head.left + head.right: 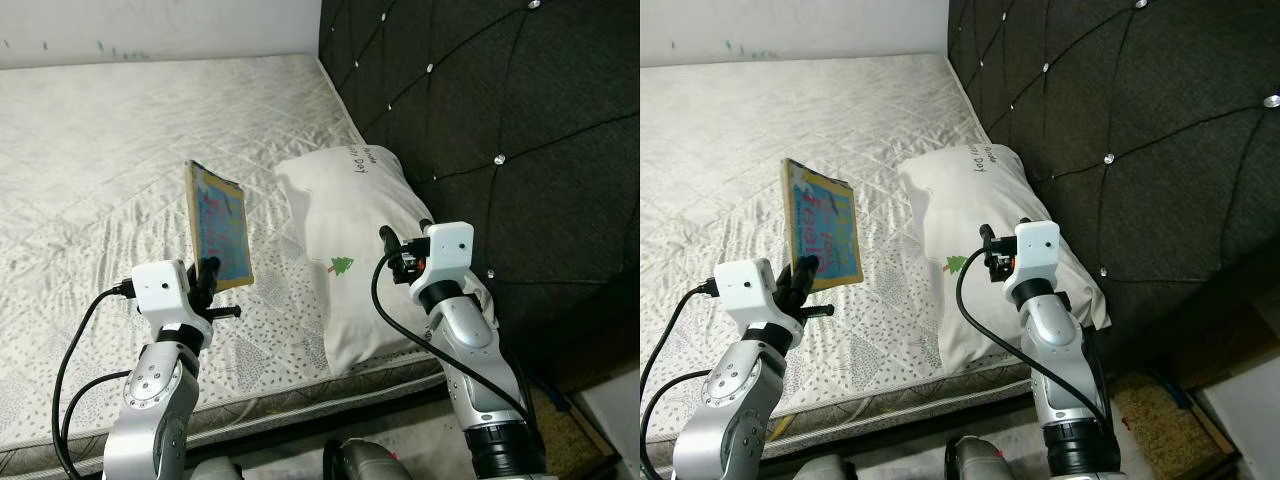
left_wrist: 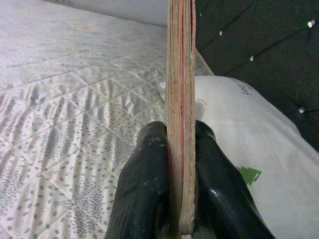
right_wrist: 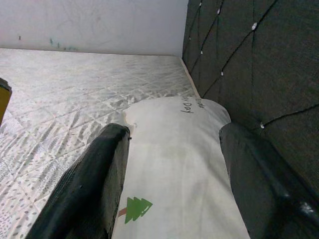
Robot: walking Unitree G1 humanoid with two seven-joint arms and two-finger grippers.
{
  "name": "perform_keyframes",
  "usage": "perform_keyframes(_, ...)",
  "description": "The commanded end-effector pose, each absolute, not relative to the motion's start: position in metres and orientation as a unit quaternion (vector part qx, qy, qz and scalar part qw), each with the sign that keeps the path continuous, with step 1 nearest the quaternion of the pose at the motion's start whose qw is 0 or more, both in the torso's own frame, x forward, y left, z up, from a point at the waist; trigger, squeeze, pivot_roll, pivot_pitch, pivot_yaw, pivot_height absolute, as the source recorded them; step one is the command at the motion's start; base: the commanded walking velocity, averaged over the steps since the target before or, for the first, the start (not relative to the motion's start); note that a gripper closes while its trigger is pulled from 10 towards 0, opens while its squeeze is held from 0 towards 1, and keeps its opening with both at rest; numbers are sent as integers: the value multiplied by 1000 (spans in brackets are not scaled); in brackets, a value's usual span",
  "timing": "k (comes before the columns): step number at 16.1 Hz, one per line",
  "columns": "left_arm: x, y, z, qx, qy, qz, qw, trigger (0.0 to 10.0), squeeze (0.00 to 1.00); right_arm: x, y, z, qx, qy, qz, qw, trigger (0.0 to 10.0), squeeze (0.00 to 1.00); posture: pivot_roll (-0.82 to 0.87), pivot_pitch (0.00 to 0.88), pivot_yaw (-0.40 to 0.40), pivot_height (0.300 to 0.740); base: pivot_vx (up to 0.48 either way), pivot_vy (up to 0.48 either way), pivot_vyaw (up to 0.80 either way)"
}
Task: Clean up the room
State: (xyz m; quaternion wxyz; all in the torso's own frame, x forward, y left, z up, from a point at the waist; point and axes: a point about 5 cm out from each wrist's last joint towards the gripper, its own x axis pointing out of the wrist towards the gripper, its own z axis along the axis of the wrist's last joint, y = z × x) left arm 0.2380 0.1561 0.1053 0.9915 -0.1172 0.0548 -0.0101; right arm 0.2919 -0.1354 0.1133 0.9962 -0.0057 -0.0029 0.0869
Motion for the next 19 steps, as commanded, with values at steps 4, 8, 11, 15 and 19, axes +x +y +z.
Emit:
perform_keyframes(4, 242, 151, 120, -126, 28, -26, 991, 10000, 0, 290, -138, 113, -5, 0, 88, 996, 10000, 0, -38, 113, -35, 662, 0, 0, 0)
perform_keyframes(8, 244, 152, 121, -121, 25, -22, 992, 10000, 0, 292, -137, 113, -7, 1, 92, 996, 10000, 0, -35, 108, -39, 638, 0, 0, 0)
perform_keyframes(11, 246, 153, 123, -117, 19, -16, 993, 10000, 0, 293, -136, 113, -9, 3, 94, 996, 10000, 0, -36, 106, -40, 638, 0, 0, 0)
perform_keyframes(15, 246, 159, 114, -158, 51, 6, 986, 10000, 0, 293, -135, 113, -20, 3, 103, 994, 10000, 0, -37, 101, -43, 638, 0, 0, 0)
perform_keyframes(19, 251, 174, 107, -186, 70, 39, 979, 10000, 0, 292, -138, 113, -23, 5, 105, 994, 10000, 0, -43, 104, -48, 638, 0, 0, 0)
